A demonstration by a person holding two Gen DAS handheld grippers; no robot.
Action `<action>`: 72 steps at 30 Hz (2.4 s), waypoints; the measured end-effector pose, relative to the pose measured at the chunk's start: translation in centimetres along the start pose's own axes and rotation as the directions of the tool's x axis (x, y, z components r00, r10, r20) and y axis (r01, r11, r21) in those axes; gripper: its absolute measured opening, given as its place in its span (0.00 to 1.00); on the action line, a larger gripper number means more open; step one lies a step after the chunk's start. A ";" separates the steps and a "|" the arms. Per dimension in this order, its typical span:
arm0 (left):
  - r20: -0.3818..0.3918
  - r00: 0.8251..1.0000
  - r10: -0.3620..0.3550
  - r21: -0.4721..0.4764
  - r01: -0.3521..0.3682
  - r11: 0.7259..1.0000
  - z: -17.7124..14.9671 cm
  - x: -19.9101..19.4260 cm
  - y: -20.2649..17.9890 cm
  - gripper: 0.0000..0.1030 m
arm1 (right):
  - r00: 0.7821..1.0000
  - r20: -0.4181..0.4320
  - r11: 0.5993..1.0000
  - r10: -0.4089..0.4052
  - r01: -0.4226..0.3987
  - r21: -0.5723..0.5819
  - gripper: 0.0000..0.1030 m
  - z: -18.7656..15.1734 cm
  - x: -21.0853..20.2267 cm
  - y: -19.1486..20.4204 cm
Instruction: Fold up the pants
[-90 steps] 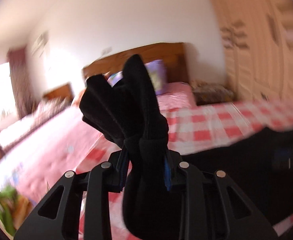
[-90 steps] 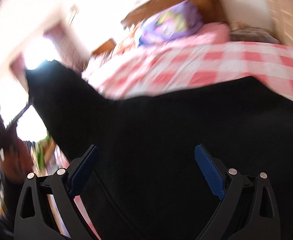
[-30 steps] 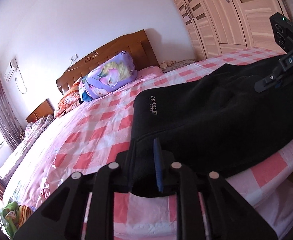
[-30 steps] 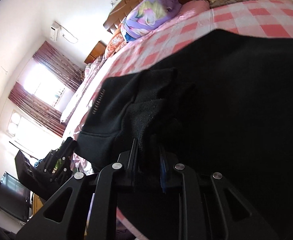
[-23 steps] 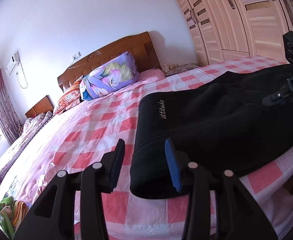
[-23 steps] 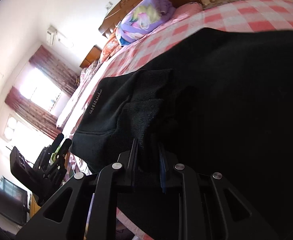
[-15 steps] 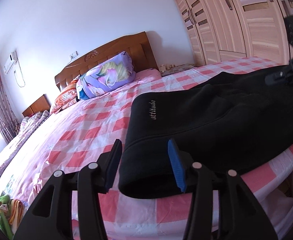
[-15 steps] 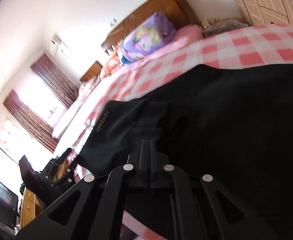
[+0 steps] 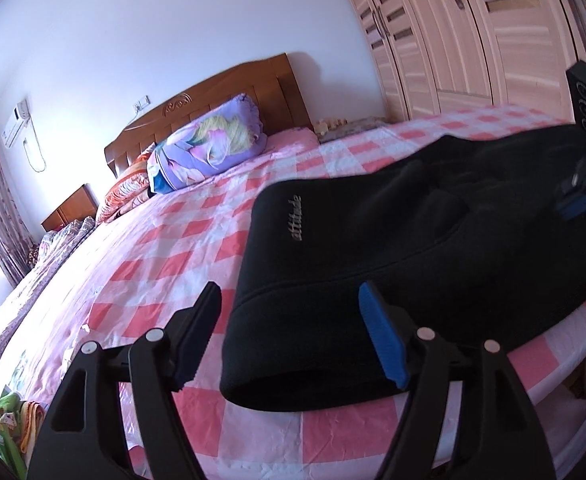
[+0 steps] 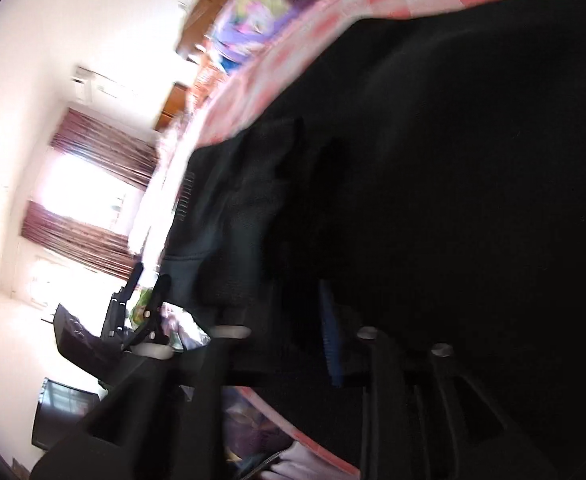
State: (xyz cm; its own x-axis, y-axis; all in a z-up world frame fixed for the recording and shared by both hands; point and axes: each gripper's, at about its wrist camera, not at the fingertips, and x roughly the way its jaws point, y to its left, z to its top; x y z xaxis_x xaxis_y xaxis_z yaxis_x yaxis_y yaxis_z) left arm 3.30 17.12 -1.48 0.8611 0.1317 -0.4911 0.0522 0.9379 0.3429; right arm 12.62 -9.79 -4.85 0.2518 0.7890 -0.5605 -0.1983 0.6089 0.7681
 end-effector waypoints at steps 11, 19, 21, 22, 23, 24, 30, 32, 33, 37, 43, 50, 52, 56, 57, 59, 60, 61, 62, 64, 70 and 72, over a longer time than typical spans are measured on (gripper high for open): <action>0.010 1.000 0.006 -0.025 -0.006 1.000 -0.5 -0.2 0.6 0.73 | 0.986 -0.022 0.986 0.166 -0.167 -0.014 0.96 0.8 0.1 1.9; 0.009 1.000 0.020 -0.021 -0.019 1.000 -0.4 -0.2 0.6 0.74 | 0.988 -0.100 0.993 0.117 -0.118 -0.001 0.19 2.7 4.4 3.1; 0.009 1.000 0.025 -0.007 -0.025 1.000 -0.3 -0.2 0.6 0.74 | 0.990 -0.070 0.993 0.120 -0.120 -0.004 0.13 2.6 4.0 2.7; 0.009 1.000 0.028 -0.003 -0.028 1.000 -0.3 -0.2 0.7 0.74 | 0.993 -0.041 0.993 0.110 -0.111 -0.035 0.12 2.4 3.3 2.9; 0.009 1.000 0.028 -0.002 -0.028 1.000 -0.2 -0.2 0.7 0.74 | 0.995 -0.015 0.992 0.100 -0.101 -0.074 0.12 2.1 2.6 3.5; 0.009 1.000 0.028 -0.002 -0.028 1.000 -0.2 -0.2 0.8 0.74 | 0.995 0.004 0.990 0.096 -0.095 -0.105 0.11 1.9 2.0 4.1; 0.027 0.999 0.038 -0.005 -0.038 0.999 0.3 -0.8 0.8 0.74 | 0.990 0.132 0.985 0.040 -0.017 -0.170 0.11 0.3 -2.6 4.8; 0.024 0.999 0.031 0.004 -0.031 1.000 0.3 -0.9 0.5 0.74 | 0.991 0.133 0.989 0.013 0.007 -0.149 0.11 0.6 -2.3 3.5; 0.022 0.999 0.026 0.010 -0.027 1.000 0.3 -0.8 0.3 0.74 | 0.993 0.119 0.992 0.014 0.001 -0.130 0.11 0.5 -2.1 2.8; 0.006 1.000 0.029 0.041 -0.030 0.999 0.5 -0.4 -0.6 0.74 | 0.998 0.021 0.996 0.062 -0.060 -0.068 0.20 0.6 -1.0 0.5; 0.074 0.997 -0.022 -0.027 0.025 0.999 3.2 -2.8 0.6 0.74 | 0.970 0.218 0.978 -0.112 0.147 -0.148 0.81 0.8 -6.7 2.9; -0.001 0.979 -0.203 -0.173 0.200 0.965 6.2 0.9 0.4 0.83 | 0.967 0.251 0.945 -0.052 0.129 -0.300 0.71 4.9 -3.9 6.8; -0.109 0.969 -0.222 -0.171 0.202 0.964 5.7 3.4 -0.8 0.83 | 0.986 0.162 0.940 -0.045 0.097 -0.327 0.68 6.3 -0.3 7.1; -0.207 0.950 -0.232 -0.192 0.193 0.962 2.9 6.4 -1.1 0.84 | 0.992 0.097 0.944 -0.084 0.110 -0.311 0.48 7.5 3.2 4.6; -0.207 0.937 -0.283 -0.249 0.229 0.941 2.6 6.7 -0.1 0.84 | 0.994 0.078 0.953 -0.075 0.095 -0.289 0.45 7.9 3.0 4.2; -0.214 0.937 -0.275 -0.230 0.226 0.947 2.5 6.4 -0.2 0.84 | 0.996 0.068 0.969 -0.060 0.075 -0.234 0.45 7.8 1.9 4.2; -0.226 0.941 -0.252 -0.213 0.205 0.955 2.7 6.1 -0.5 0.84 | 0.993 0.089 0.968 -0.077 0.096 -0.233 0.48 8.1 1.3 4.6; -0.233 0.941 -0.246 -0.213 0.198 0.957 3.0 5.8 -0.7 0.81 | 0.986 0.129 0.956 -0.105 0.136 -0.260 0.55 7.9 0.8 5.4; -0.226 0.936 -0.271 -0.225 0.220 0.949 3.6 5.3 -0.7 0.81 | 0.983 0.148 0.948 -0.112 0.150 -0.280 0.58 7.6 0.3 5.8; -0.140 0.922 -0.361 -0.280 0.313 0.908 5.6 4.0 0.2 0.82 | 0.988 0.131 0.951 -0.082 0.116 -0.285 0.64 7.2 0.3 6.3; -0.157 0.933 -0.325 -0.390 0.244 0.888 11.6 8.6 3.0 0.89 | 0.993 0.110 0.943 -0.030 0.065 -0.327 0.64 4.3 0.0 6.8; -0.199 0.902 -0.383 -0.438 0.268 0.858 12.3 12.2 3.2 0.89 | 0.994 0.096 0.925 -0.047 0.080 -0.371 0.64 3.0 -0.3 7.0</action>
State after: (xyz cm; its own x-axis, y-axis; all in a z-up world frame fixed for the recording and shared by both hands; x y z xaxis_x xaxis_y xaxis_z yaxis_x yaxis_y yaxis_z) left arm 20.14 17.79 3.46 0.6561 -0.1769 -0.7337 0.0541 0.9807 -0.1880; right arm 14.01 -6.04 1.65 0.3509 0.7477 -0.5638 -0.5148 0.6569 0.5508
